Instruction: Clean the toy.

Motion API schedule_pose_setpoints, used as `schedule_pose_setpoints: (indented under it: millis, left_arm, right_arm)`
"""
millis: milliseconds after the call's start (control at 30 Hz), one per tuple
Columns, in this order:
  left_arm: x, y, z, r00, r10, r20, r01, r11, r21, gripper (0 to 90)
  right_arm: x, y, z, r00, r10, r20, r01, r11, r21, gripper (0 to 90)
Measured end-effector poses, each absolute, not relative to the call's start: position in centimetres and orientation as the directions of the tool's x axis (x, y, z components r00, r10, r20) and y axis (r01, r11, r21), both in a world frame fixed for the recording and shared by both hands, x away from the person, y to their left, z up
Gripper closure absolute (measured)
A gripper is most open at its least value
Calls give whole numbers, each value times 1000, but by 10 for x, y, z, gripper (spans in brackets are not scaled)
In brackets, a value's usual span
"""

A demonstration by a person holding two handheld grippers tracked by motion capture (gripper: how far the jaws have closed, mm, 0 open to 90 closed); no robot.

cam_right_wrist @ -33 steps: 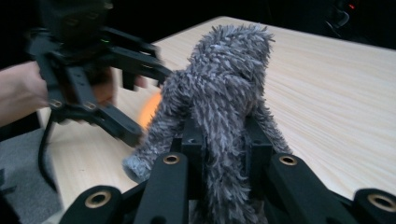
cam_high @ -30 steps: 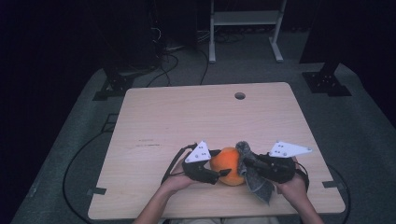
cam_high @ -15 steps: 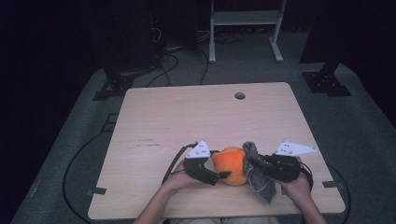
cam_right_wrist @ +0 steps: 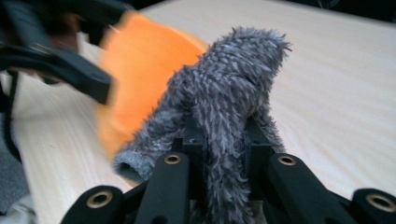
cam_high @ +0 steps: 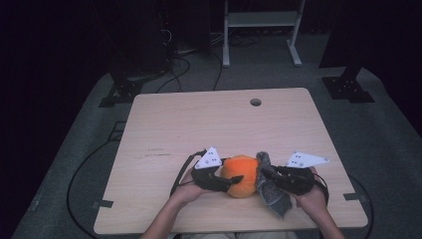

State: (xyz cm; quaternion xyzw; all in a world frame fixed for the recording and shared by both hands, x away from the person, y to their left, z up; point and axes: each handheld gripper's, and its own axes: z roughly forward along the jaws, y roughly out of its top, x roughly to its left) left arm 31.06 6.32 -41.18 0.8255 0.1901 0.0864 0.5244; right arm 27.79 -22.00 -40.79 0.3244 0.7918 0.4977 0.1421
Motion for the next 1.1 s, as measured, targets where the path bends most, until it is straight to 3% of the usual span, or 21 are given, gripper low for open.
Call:
schedule_pose_setpoints:
  millis: [167, 267, 333, 400, 533, 633, 800, 1100]
  left_arm:
    - [310, 59, -415, 902, 428, -55, 230, -370, 900, 307]
    - [313, 64, -415, 922, 379, -78, 222, -352, 909, 171]
    - [314, 63, -418, 928, 367, -66, 212, -373, 903, 133]
    - [311, 58, -421, 925, 381, 3, 162, -401, 902, 218]
    - [310, 52, -422, 907, 421, 22, 165, -402, 901, 304]
    - [310, 51, -422, 895, 445, 21, 178, -399, 900, 317]
    - [309, 50, -422, 901, 434, 12, 181, -400, 898, 307]
    - [304, 49, -423, 930, 365, 36, 139, -440, 887, 346]
  right_arm:
    - [266, -201, -401, -789, 614, 7, 285, 356, 890, 753]
    - [270, -208, -403, -791, 610, 45, 302, 326, 896, 749]
    - [274, -214, -406, -774, 630, 60, 321, 310, 895, 746]
    - [280, -220, -410, -754, 653, 74, 342, 293, 893, 744]
    - [283, -224, -413, -739, 669, 73, 351, 291, 890, 747]
    - [279, -221, -409, -744, 666, 56, 338, 303, 891, 754]
    - [264, -200, -395, -825, 565, 11, 245, 340, 908, 750]
    - [279, -221, -404, -737, 676, -2, 300, 330, 895, 741]
